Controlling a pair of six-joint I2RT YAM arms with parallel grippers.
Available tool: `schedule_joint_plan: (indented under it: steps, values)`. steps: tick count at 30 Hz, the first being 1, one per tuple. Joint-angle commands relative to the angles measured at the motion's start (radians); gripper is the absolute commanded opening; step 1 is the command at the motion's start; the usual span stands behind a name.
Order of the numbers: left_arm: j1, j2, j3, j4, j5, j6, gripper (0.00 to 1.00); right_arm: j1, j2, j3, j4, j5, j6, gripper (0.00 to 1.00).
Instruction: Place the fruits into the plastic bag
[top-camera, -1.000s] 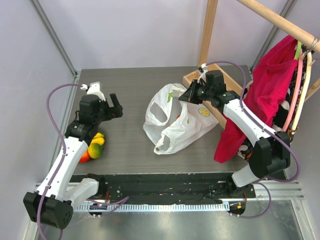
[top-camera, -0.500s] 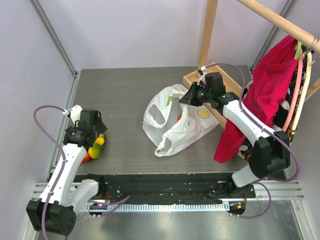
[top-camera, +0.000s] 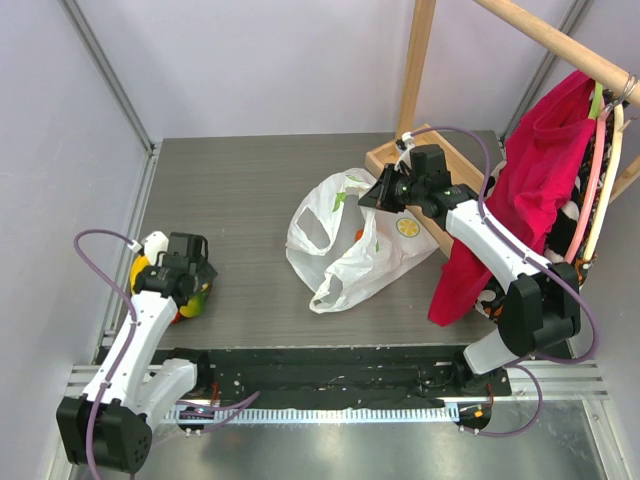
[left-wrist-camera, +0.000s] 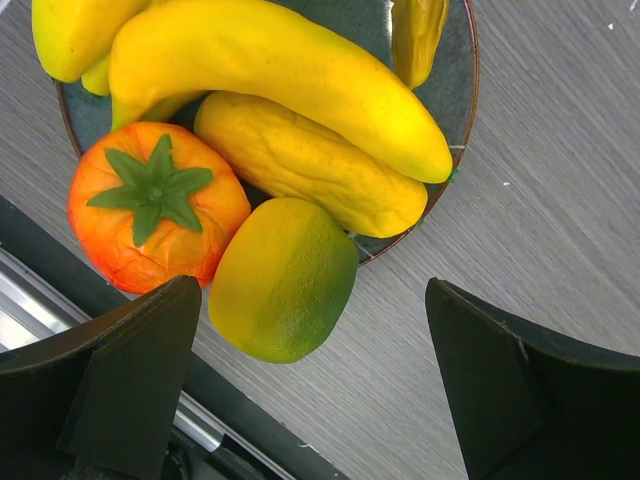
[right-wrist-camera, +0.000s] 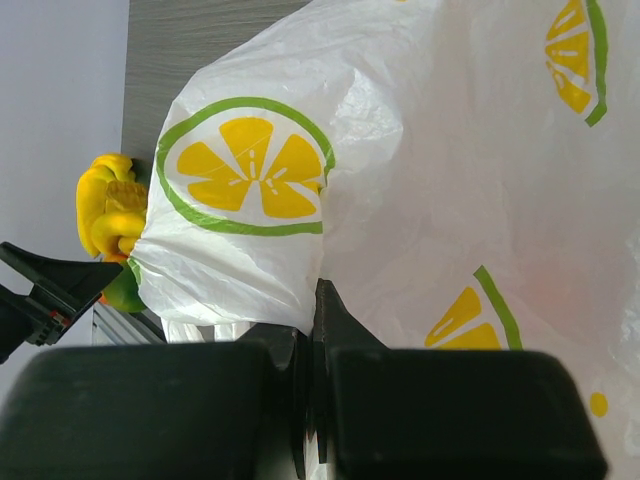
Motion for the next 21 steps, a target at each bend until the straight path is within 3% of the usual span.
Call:
schedule_joint_plan:
  steps: [1,21]
  values:
    - [0.006,-0.042,-0.011,-0.015,-0.004,-0.077,1.00,-0.002,-0.044,0.012,0.026,0.010,-0.011,0.01]
    - [0.006,-0.057,-0.061,-0.068,-0.030,-0.200,1.00,-0.003,-0.048,0.006,0.024,0.018,-0.014,0.01]
